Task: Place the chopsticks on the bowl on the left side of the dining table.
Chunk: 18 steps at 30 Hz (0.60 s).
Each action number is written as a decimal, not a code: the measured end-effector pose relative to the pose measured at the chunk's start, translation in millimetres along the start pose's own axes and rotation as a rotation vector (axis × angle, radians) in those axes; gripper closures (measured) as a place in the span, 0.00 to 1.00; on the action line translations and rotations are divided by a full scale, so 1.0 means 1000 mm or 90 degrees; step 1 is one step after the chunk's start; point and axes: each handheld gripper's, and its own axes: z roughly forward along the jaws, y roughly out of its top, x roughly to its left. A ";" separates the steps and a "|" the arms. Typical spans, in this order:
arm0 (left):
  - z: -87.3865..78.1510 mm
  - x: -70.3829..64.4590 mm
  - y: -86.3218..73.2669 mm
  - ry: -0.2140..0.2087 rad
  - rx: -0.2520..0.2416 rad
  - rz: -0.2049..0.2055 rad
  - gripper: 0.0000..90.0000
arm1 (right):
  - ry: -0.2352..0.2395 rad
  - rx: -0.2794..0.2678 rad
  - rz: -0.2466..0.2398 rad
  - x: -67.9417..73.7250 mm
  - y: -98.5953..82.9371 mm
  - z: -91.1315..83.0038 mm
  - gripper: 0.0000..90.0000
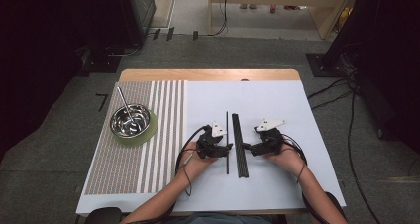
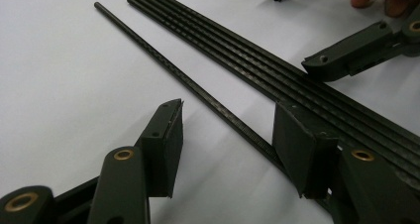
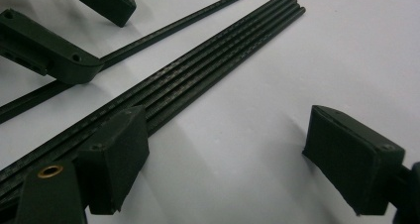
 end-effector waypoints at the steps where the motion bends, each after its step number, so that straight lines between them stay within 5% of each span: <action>1: 0.000 0.000 0.000 0.003 0.004 0.002 0.53 | 0.000 0.000 0.000 0.000 0.000 0.000 0.19; 18: -0.007 0.013 0.002 0.011 0.032 -0.014 0.85 | -0.001 0.000 0.000 0.000 0.000 0.000 0.19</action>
